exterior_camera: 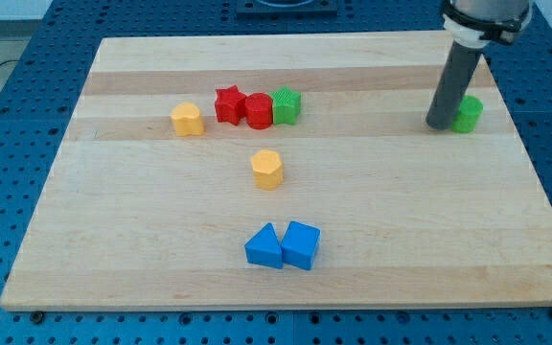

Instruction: Adjust the red star and the green star in horizontal line

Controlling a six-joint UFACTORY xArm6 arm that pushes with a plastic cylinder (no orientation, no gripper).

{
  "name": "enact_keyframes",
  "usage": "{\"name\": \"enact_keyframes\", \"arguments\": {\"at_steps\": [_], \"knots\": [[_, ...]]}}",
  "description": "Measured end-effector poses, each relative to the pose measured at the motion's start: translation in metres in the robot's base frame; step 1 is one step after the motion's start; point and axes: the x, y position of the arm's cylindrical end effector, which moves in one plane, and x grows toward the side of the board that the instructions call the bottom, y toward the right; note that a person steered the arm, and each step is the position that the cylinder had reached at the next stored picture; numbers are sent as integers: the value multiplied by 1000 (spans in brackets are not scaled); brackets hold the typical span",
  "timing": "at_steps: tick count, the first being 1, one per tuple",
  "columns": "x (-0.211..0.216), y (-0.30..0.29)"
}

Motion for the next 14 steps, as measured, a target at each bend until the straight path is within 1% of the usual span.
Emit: {"name": "enact_keyframes", "arguments": {"at_steps": [1, 2, 3, 4, 5, 6, 7, 10, 13, 14], "knots": [[-23, -32], [-72, -61], [-96, -122], [-97, -192], [-95, -242], [-70, -257], [-58, -255], [-55, -216], [-55, -212], [-37, -170]]}}
